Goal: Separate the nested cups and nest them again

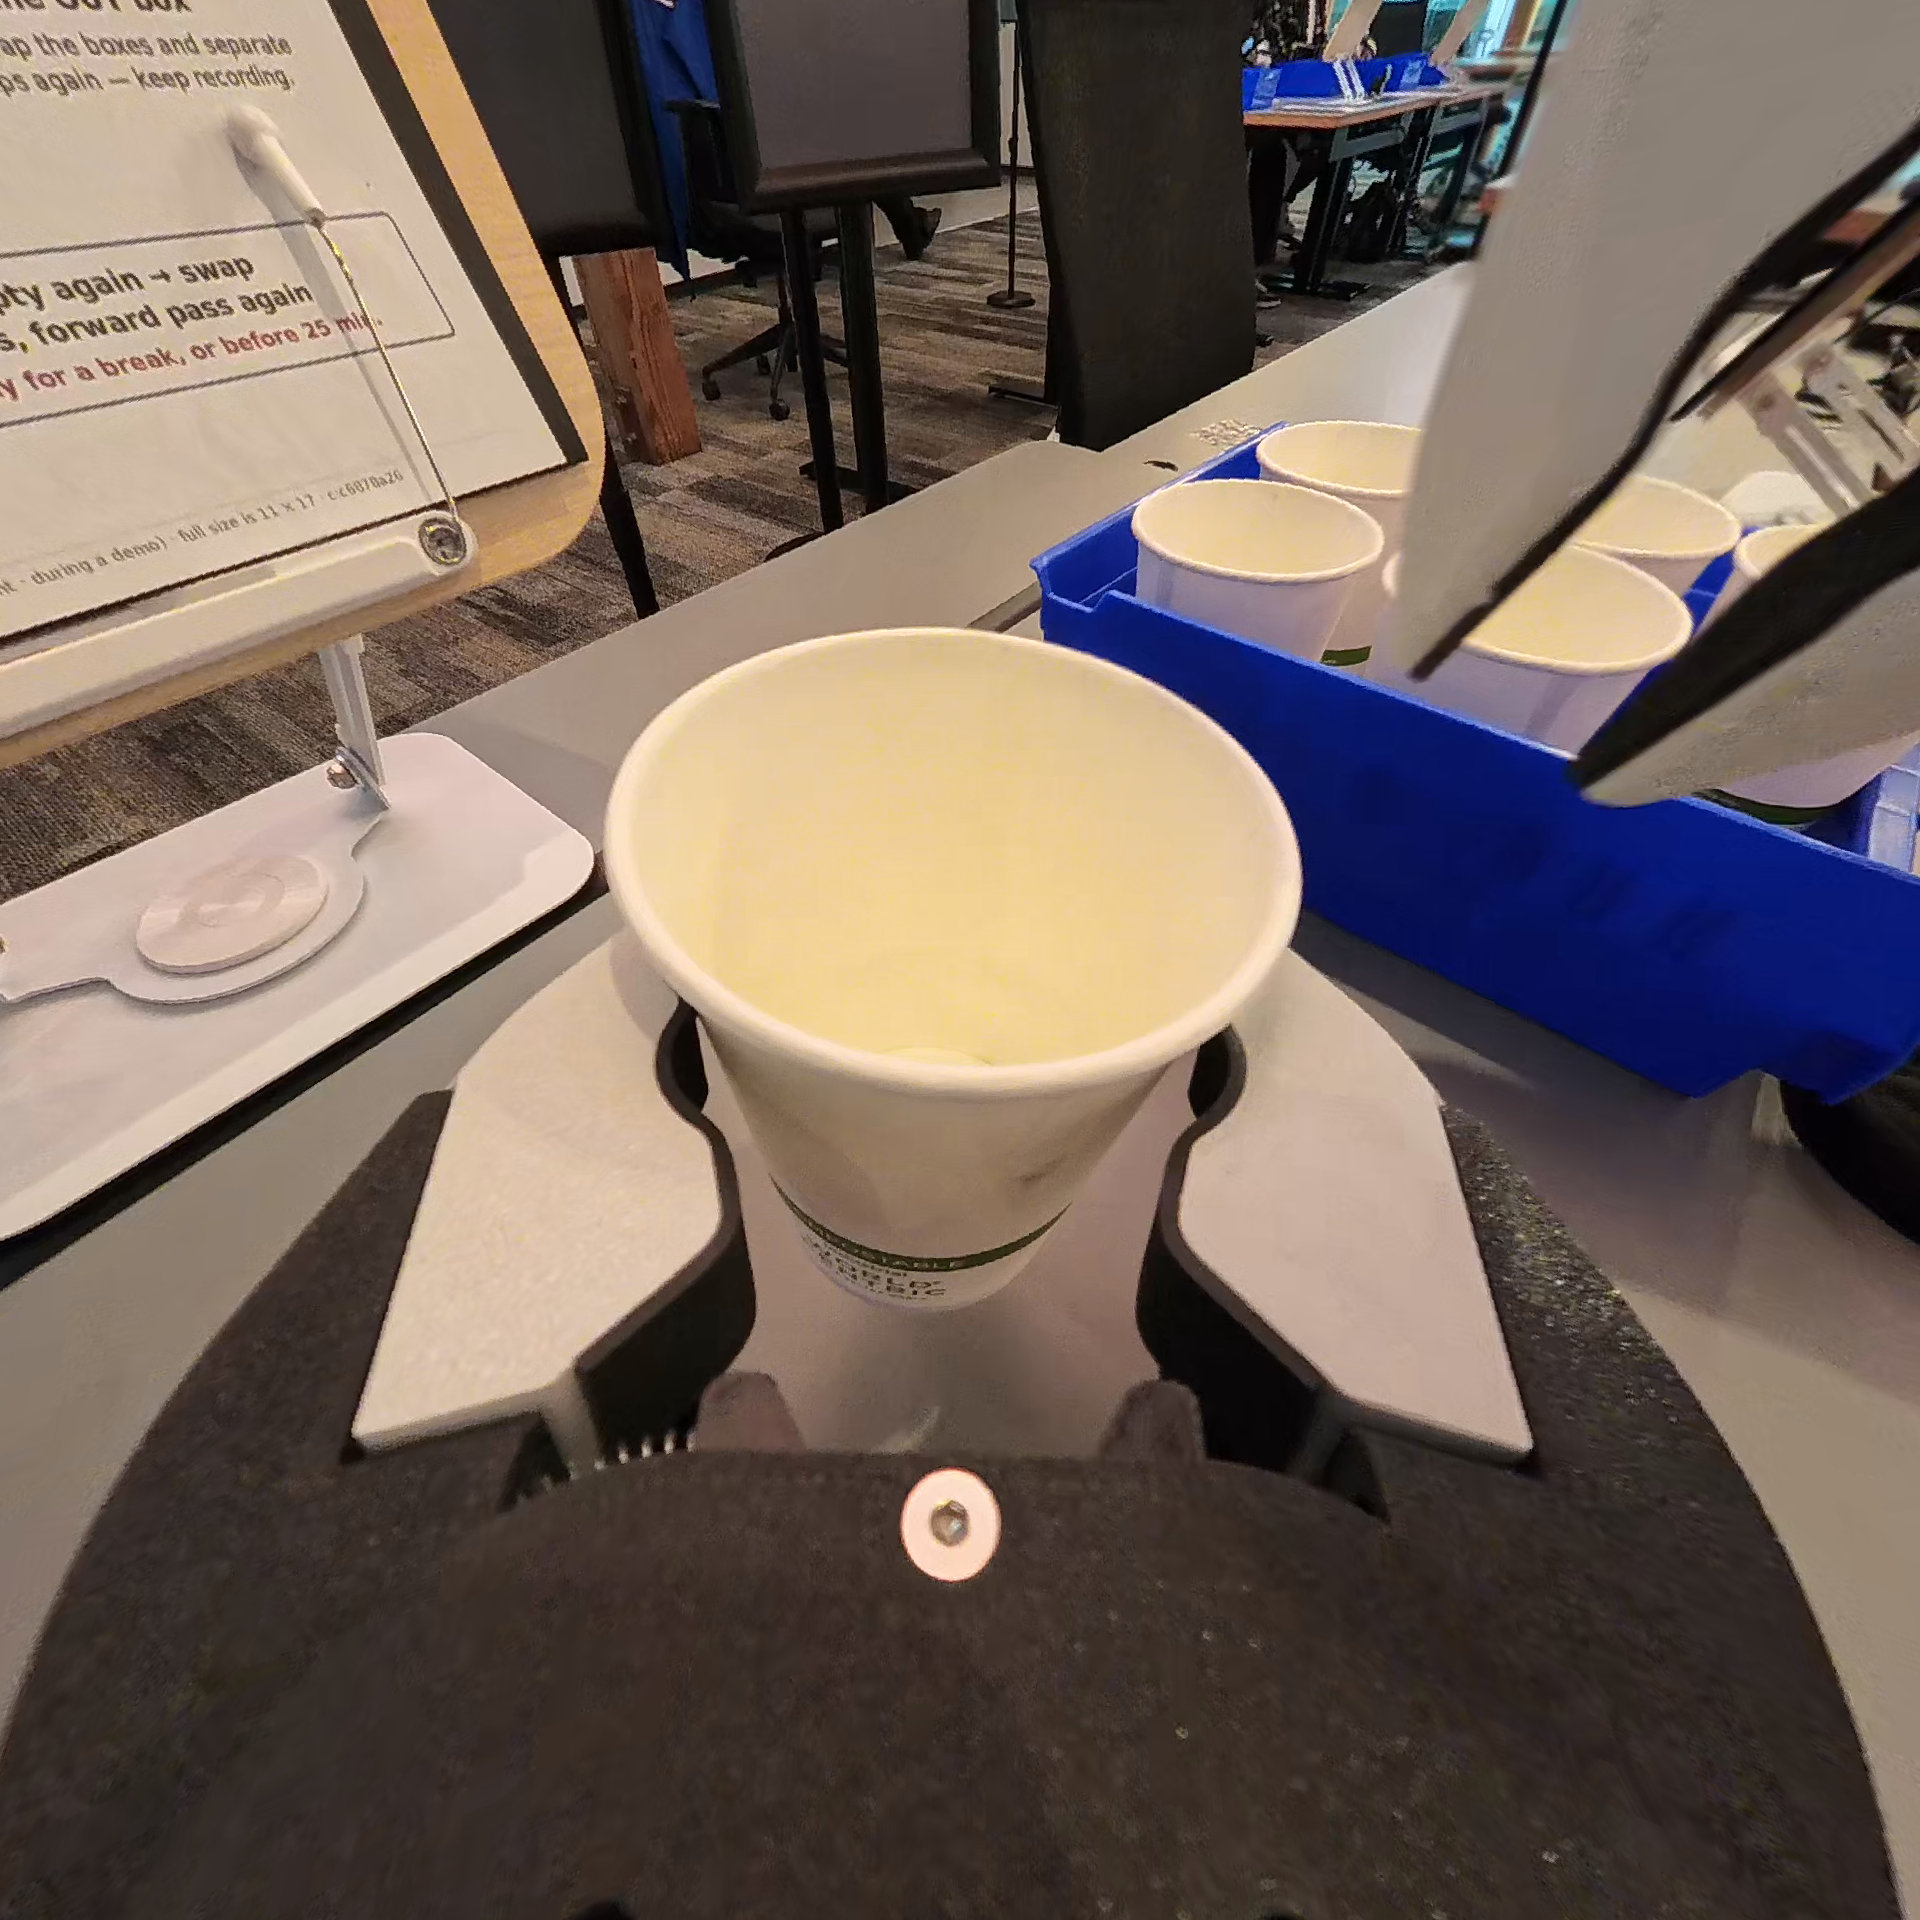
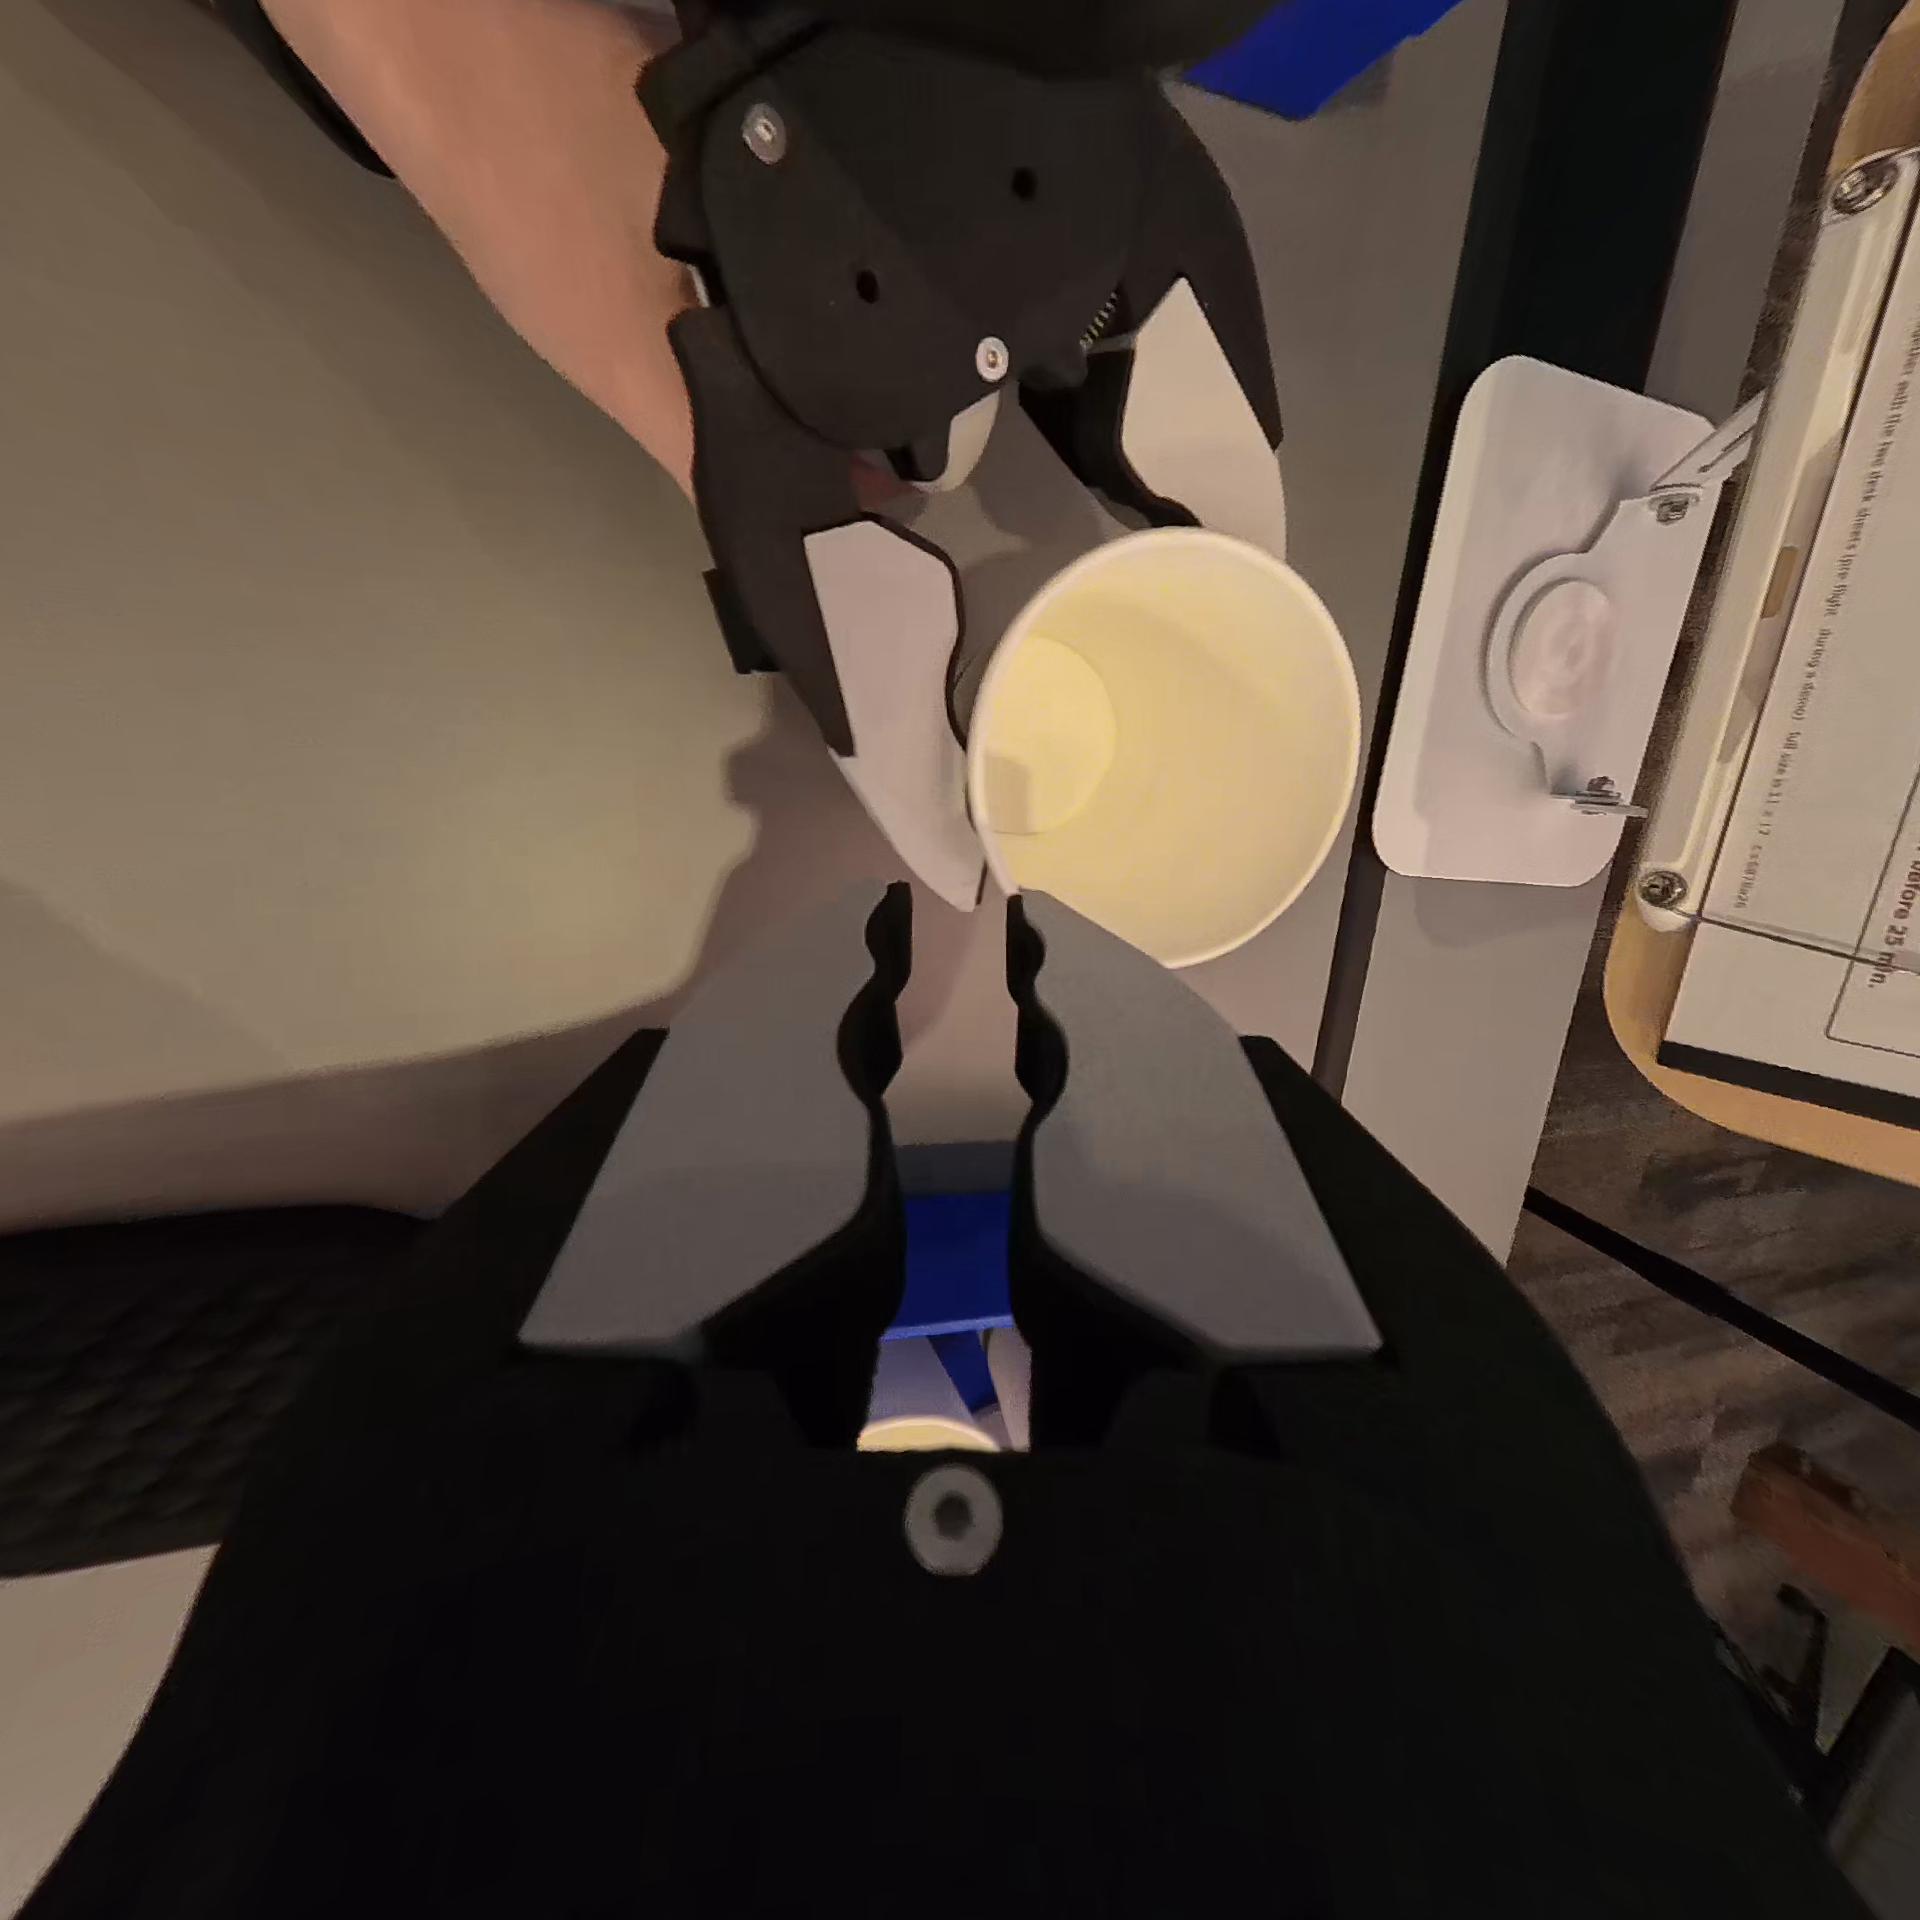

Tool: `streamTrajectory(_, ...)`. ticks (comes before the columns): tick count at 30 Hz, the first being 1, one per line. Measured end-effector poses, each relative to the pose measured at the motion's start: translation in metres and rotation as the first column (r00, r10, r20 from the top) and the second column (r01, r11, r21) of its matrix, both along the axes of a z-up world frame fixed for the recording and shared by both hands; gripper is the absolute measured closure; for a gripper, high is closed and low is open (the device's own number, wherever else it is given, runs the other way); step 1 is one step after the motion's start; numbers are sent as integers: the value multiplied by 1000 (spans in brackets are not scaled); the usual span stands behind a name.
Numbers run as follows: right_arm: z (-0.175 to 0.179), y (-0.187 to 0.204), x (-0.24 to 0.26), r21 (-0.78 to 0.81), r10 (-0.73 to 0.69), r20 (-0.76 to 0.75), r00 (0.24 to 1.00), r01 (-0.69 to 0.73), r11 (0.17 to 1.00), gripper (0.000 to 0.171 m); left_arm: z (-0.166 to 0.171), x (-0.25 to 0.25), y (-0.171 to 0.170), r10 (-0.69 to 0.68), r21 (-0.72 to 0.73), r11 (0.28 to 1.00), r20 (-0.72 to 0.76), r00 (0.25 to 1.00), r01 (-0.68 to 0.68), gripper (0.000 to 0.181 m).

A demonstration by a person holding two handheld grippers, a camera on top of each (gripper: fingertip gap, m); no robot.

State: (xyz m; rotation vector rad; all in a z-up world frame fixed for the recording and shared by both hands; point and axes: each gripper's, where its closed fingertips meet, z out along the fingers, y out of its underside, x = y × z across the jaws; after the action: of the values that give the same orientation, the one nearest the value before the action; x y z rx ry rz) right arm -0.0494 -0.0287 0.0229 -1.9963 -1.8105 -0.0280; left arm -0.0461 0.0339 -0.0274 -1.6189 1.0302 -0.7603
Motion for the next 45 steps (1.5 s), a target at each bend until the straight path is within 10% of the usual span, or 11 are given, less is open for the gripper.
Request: streamTrajectory(45, -30, -21, 10, -29, 125, 130, 984, -122, 992, 167, 14, 15, -55, -415, -74, 903, 111, 903, 424, 83)
